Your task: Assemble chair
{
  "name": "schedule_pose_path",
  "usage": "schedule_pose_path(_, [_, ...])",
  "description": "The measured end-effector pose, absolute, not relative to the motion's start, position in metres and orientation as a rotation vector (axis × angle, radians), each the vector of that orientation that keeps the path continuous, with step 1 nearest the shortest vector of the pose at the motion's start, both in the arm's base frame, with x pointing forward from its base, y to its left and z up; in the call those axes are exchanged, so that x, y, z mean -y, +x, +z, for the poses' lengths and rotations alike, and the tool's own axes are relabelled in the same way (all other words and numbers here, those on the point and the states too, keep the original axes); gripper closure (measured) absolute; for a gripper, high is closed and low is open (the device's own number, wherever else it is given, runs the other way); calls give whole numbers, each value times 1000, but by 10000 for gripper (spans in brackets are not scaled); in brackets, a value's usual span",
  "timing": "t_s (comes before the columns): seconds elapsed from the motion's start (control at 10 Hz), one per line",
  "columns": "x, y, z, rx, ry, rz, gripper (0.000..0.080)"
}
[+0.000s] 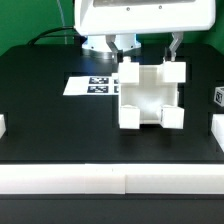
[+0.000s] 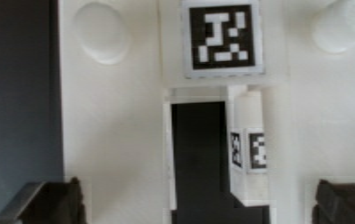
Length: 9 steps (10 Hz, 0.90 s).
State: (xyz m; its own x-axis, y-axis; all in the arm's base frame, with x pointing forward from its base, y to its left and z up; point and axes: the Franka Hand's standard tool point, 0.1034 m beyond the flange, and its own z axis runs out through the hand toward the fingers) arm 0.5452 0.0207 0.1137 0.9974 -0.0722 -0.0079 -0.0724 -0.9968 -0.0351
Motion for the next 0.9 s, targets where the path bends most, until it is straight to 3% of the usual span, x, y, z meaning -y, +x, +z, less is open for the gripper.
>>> schedule_pose_path(0.5, [-18,559,99,-53,-3121,10,151])
schedule_pose_path(0.9, [-22,568,113,-22,-3112,37,151])
